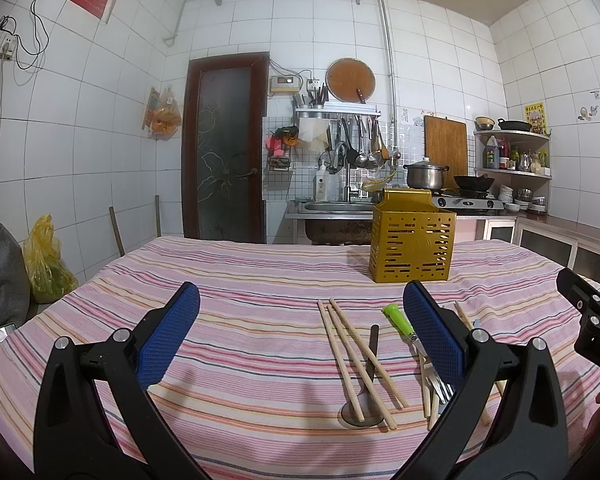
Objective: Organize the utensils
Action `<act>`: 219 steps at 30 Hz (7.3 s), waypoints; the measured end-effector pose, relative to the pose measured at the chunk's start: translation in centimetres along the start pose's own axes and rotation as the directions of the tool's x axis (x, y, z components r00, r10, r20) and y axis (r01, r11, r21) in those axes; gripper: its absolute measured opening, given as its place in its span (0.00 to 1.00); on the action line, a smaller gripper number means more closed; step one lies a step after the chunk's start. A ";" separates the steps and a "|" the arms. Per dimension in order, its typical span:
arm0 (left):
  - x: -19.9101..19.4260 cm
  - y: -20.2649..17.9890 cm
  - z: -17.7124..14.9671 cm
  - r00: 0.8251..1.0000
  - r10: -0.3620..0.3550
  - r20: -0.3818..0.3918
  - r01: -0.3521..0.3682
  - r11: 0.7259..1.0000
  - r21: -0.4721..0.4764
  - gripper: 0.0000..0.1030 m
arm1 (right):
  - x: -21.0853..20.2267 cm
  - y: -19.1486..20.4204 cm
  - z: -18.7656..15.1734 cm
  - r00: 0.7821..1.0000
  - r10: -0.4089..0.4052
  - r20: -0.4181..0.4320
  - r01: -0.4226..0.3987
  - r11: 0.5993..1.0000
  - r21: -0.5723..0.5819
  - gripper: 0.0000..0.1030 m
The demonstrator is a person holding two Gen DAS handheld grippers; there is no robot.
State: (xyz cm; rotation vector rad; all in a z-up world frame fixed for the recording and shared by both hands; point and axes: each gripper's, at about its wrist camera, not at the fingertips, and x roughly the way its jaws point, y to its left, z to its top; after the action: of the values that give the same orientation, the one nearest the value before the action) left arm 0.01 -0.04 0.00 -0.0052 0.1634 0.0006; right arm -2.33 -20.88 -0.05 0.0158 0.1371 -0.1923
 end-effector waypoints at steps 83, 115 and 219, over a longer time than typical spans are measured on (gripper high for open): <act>0.7 -0.1 -0.2 0.999 0.009 -0.043 -0.008 1.000 0.014 0.95 | -0.8 -1.1 0.7 1.000 0.012 0.018 -0.013 0.998 0.054 0.96; 12.6 2.4 1.9 0.871 -0.074 -0.485 0.032 0.995 -0.094 0.95 | 10.8 -0.7 1.2 0.916 0.069 -0.394 -0.024 0.993 0.119 0.96; 11.9 1.8 6.1 0.947 -0.094 -0.308 0.083 0.995 -0.050 0.05 | 13.4 0.6 4.6 0.937 0.106 -0.333 -0.059 0.987 0.149 0.06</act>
State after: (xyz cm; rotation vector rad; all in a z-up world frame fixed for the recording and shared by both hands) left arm 12.70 1.83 4.09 -0.0492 0.4780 -0.0876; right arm 11.44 -22.97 2.68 0.1926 0.4683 -0.1129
